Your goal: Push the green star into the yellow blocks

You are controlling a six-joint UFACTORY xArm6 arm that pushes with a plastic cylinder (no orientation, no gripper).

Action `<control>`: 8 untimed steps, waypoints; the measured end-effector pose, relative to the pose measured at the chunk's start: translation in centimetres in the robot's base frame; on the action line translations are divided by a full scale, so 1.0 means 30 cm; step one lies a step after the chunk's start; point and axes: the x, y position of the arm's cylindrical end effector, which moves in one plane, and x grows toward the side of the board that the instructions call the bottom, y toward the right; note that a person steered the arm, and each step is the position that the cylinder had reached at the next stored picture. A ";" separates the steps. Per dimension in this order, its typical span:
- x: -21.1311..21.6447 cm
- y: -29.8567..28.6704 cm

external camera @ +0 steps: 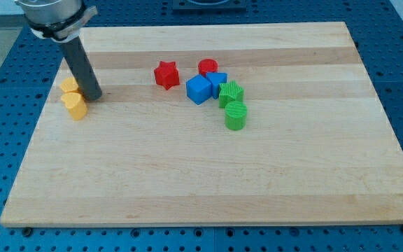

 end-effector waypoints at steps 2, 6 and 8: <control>0.219 0.383; 0.127 1.177; -0.038 0.989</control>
